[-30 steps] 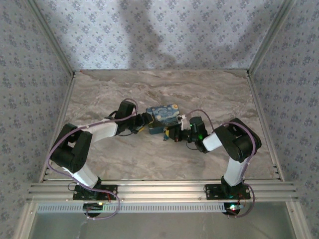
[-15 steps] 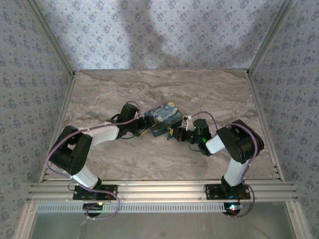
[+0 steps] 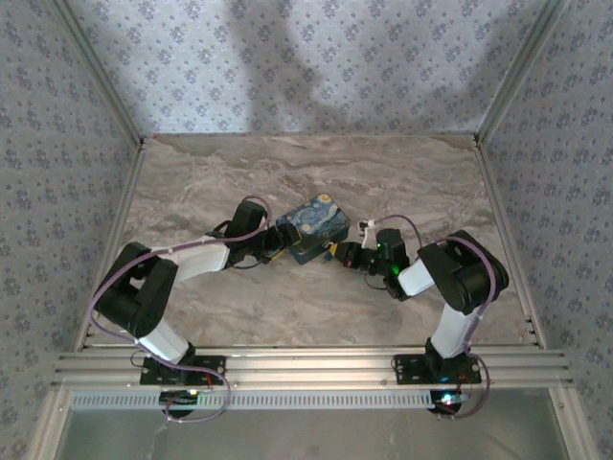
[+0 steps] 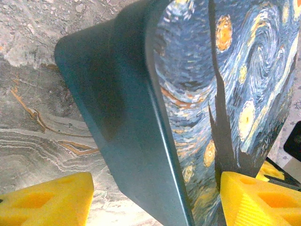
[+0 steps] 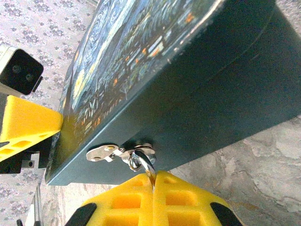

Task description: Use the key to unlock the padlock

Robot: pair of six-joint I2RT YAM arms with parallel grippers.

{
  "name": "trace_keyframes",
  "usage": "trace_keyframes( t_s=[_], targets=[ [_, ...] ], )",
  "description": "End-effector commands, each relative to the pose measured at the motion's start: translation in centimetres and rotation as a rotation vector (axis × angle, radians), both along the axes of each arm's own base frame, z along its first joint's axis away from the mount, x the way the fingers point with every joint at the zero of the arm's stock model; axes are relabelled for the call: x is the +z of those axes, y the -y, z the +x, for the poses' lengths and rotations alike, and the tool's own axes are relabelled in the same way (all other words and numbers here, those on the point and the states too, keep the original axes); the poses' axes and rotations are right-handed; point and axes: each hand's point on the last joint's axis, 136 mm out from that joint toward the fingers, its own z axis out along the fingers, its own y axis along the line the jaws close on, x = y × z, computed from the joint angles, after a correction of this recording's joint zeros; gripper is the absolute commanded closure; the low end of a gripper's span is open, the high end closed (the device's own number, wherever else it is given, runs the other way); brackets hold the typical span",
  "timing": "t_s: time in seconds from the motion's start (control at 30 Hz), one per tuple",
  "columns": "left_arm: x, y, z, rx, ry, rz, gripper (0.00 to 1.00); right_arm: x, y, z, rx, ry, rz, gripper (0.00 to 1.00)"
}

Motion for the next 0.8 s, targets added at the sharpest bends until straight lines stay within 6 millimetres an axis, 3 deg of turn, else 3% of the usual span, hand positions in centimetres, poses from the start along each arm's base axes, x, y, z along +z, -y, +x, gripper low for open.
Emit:
trace_keyframes(
  t_s=[0.0,0.43,0.63,0.77],
  targets=[
    [-3.5,-1.6,-3.0,-0.003,-0.128,0.097,0.30,1.7,0.3,1.6,-0.050,0.047,0.039,0.99],
    [-2.7,-1.5,-2.8,-0.004,-0.106,0.082,0.27,2.1,1.3,2.9,-0.102,0.042,0.053,1.00],
    [-0.8,-1.8,-2.0,0.007,-0.061,0.053,0.23,2.1,2.7,2.5,-0.131,0.046,0.004,1.00],
    [1.3,-2.4,-1.0,0.015,0.000,0.028,0.15,2.8,3.7,1.6,-0.125,0.063,-0.062,1.00]
  ],
)
